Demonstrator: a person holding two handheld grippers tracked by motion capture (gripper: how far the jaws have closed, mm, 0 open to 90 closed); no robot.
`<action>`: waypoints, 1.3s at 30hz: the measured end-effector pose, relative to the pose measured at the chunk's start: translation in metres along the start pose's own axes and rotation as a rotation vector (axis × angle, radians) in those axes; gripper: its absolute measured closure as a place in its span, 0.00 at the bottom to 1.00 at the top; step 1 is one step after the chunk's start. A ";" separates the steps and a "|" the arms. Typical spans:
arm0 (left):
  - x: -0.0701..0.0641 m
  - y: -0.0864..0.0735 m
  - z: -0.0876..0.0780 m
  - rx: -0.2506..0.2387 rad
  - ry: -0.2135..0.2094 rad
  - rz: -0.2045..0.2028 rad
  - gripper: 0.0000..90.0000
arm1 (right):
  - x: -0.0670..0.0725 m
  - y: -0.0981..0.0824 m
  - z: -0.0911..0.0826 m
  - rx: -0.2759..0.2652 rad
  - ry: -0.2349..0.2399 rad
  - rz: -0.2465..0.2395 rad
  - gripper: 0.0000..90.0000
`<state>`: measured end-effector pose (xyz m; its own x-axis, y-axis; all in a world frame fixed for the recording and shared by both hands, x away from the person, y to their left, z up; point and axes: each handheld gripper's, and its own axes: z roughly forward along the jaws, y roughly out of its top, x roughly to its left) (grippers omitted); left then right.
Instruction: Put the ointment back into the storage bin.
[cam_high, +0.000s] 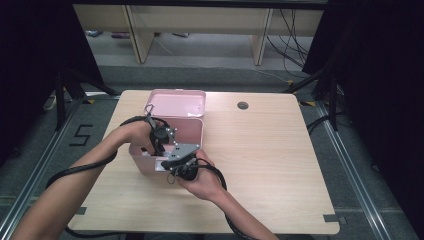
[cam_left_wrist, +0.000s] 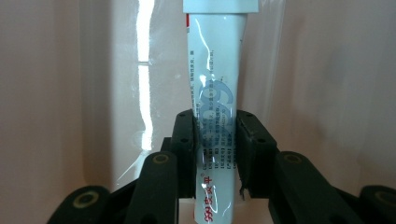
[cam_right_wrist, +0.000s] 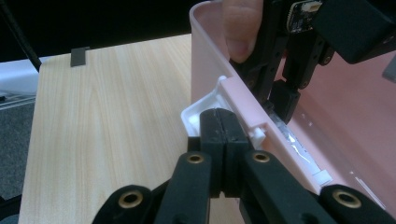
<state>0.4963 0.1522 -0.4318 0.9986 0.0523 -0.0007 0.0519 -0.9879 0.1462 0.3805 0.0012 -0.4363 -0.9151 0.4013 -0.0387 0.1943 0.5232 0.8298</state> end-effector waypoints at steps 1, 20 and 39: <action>0.000 0.000 0.000 0.001 0.000 0.005 0.78 | 0.000 0.000 0.000 0.000 0.000 0.000 1.00; 0.000 0.001 0.004 0.026 -0.009 0.015 0.77 | 0.000 0.001 -0.001 0.010 0.004 -0.006 1.00; 0.006 -0.010 -0.037 -0.140 0.123 -0.116 0.49 | -0.003 0.001 0.000 0.004 0.002 -0.043 1.00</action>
<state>0.5016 0.1680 -0.3969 0.9772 0.1903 0.0941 0.1562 -0.9446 0.2885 0.3831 0.0005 -0.4348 -0.9235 0.3766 -0.0731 0.1562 0.5432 0.8250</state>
